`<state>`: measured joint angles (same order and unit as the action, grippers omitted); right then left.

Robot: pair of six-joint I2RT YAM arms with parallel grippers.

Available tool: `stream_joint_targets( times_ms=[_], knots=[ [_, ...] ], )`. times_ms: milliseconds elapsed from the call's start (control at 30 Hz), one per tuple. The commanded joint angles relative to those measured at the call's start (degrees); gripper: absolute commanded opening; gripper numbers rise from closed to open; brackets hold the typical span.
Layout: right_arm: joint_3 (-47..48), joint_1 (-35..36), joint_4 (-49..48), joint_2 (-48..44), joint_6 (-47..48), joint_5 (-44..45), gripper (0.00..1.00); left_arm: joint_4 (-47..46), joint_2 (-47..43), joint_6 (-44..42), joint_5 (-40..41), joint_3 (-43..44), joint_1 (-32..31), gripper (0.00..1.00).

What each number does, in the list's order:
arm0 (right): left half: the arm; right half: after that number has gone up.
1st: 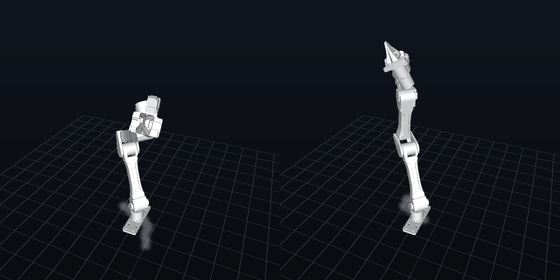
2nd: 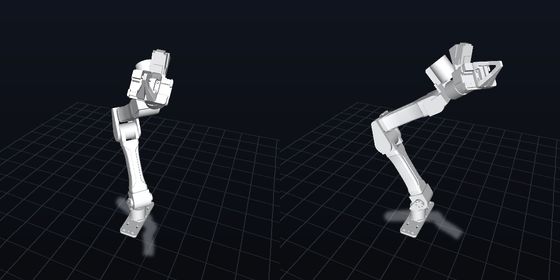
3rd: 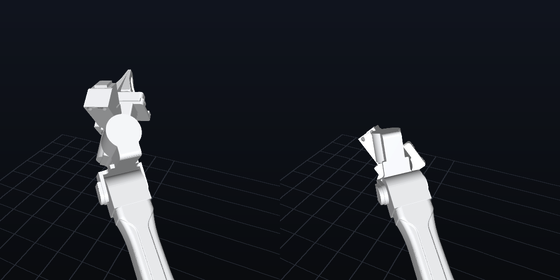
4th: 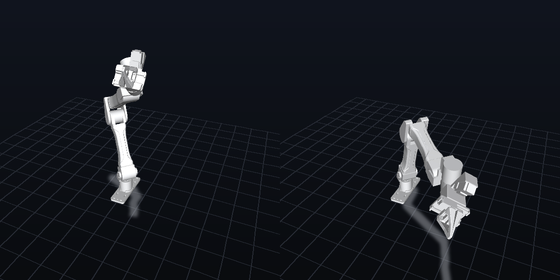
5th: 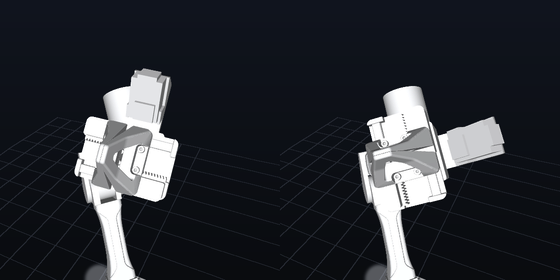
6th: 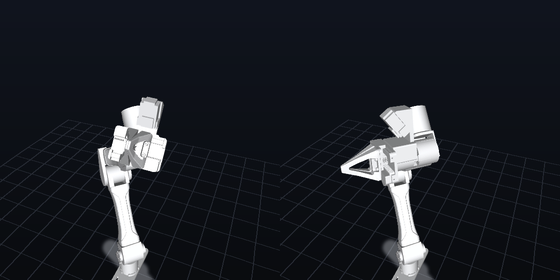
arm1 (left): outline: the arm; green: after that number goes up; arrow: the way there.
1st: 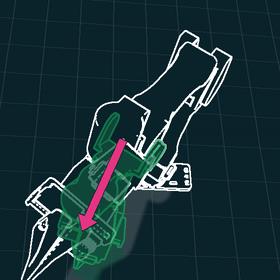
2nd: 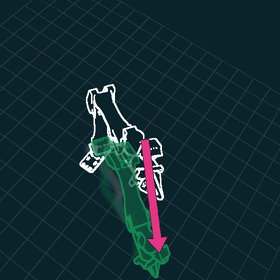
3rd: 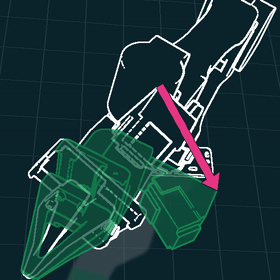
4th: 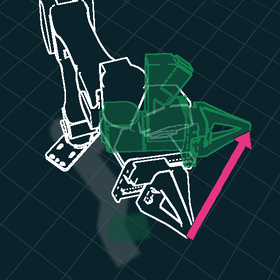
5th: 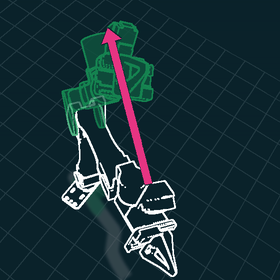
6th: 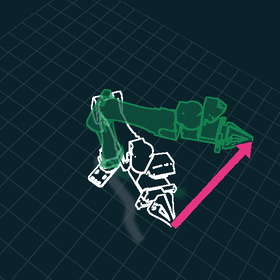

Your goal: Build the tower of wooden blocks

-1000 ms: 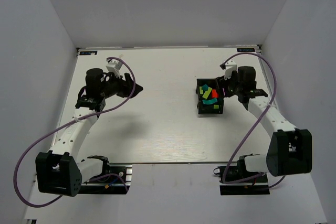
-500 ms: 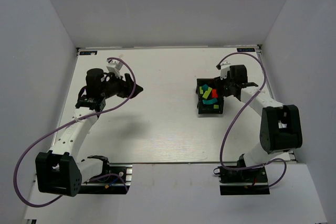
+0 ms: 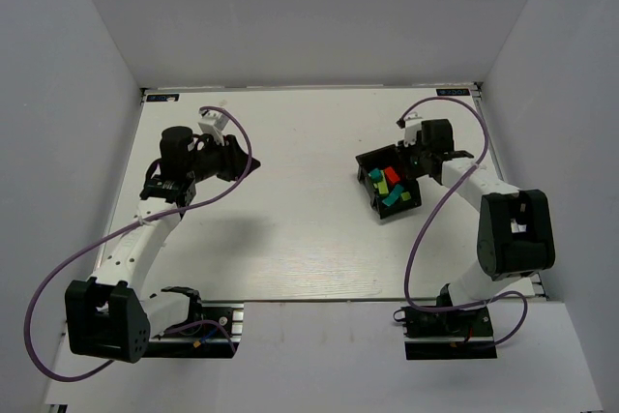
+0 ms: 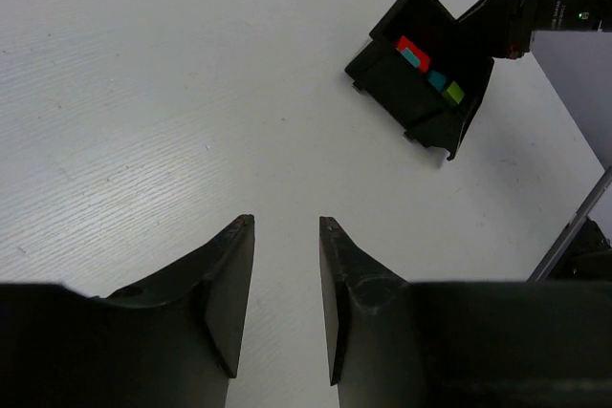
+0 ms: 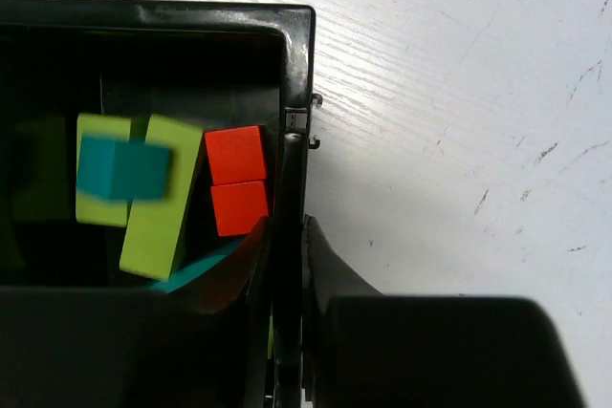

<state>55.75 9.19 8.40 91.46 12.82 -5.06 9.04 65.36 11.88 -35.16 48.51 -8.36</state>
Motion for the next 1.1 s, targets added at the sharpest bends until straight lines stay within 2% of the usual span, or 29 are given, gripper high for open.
stream_joint_targets(
  times_ms=[0, 233, 367, 467, 500, 633, 667, 700, 800, 833, 867, 933, 967, 1000, 1033, 1067],
  knots=[
    [1.9, 1.2, -0.9, -2.1, 1.5, 1.6, 0.0, 0.2, -0.2, -0.2, -1.0, 2.1, -0.2, 0.44],
    [2.7, 5.7, -3.8, -6.5, 5.4, 11.8, 0.0, 0.2, -0.1, -0.2, -1.0, 2.1, -0.2, 0.44],
    [2.5, 9.7, -7.7, -7.4, 10.7, 21.8, 0.0, 0.2, 0.4, -0.2, -1.0, 2.1, -0.2, 0.44],
    [1.7, 13.7, -14.3, -7.2, 14.9, 27.5, 0.0, 0.2, 0.4, -0.2, -1.0, 2.1, -0.2, 0.44],
    [1.4, 16.1, -15.7, -6.7, 19.0, 31.0, 0.0, 0.2, 0.4, -0.2, -0.4, 2.1, -0.2, 0.44],
    [-2.6, 20.9, -27.9, -4.2, 28.4, 41.3, 0.0, 0.2, 0.4, -0.7, -0.4, 2.1, -0.2, 0.44],
    [-3.2, 22.4, -32.0, -3.7, 34.3, 43.9, 0.0, 0.2, 0.4, -0.7, -0.4, 2.1, -0.2, 0.44],
    [-4.8, 23.8, -37.5, -3.3, 36.4, 46.2, 0.0, 0.7, 0.4, -0.7, 0.1, 2.1, -0.2, 0.44],
    [-8.5, 27.0, -52.0, -0.5, 49.4, 50.8, 0.0, 0.7, -0.1, -0.7, 0.1, 2.1, -0.2, 0.44],
    [-9.0, 27.8, -54.4, 0.8, 51.2, 51.4, 0.0, 0.7, -0.1, -0.7, 0.1, 2.1, -0.2, 0.44],
    [-10.2, 28.2, -61.1, 2.3, 52.8, 51.8, 0.0, 0.7, -0.1, -0.7, 0.1, 2.1, -0.2, 0.44],
    [-11.3, 30.0, -67.1, 5.0, 60.7, 53.5, 0.0, 0.7, -0.7, -0.7, 0.7, 2.1, -0.2, 0.44],
    [-13.0, 30.5, -74.6, 6.9, 63.4, 53.8, 0.0, 0.7, -0.7, -0.7, 0.7, 2.1, -0.2, 0.44],
    [-13.6, 31.0, -83.0, 9.4, 72.1, 53.8, 0.0, 0.7, -0.7, -0.7, 0.7, 2.1, -0.2, 0.44],
    [-14.3, 32.2, -87.0, 10.7, 75.2, 53.4, 0.0, 0.7, -0.7, -0.7, 0.7, 2.1, -0.2, 0.44],
    [-14.5, 32.6, -97.9, 14.7, 77.6, 53.1, 0.0, 0.7, -0.7, -0.7, 0.7, 2.1, -0.2, 0.44]
  ],
)
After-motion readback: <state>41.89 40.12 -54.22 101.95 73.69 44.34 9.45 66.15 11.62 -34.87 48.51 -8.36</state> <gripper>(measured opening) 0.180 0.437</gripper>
